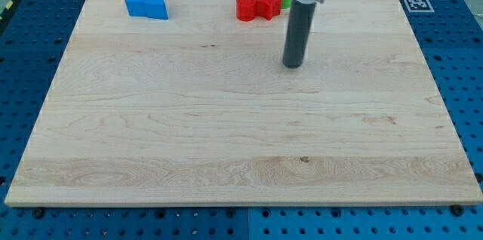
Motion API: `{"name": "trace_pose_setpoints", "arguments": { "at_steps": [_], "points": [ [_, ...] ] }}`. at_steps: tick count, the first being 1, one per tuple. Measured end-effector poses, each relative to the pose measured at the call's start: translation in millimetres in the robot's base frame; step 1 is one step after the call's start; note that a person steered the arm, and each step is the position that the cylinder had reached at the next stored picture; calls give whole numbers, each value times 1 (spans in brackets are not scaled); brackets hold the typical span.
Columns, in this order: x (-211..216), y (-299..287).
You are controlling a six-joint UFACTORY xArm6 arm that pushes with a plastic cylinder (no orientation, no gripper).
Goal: Slide the green circle to the center right
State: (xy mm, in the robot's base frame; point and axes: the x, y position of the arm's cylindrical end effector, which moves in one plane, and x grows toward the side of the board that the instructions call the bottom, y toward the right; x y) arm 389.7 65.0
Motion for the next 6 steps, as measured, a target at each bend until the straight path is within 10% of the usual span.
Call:
{"name": "trace_pose_setpoints", "arguments": {
  "at_steps": [4,6],
  "points": [
    [-136,-113],
    [-195,-57]
  ]
}}
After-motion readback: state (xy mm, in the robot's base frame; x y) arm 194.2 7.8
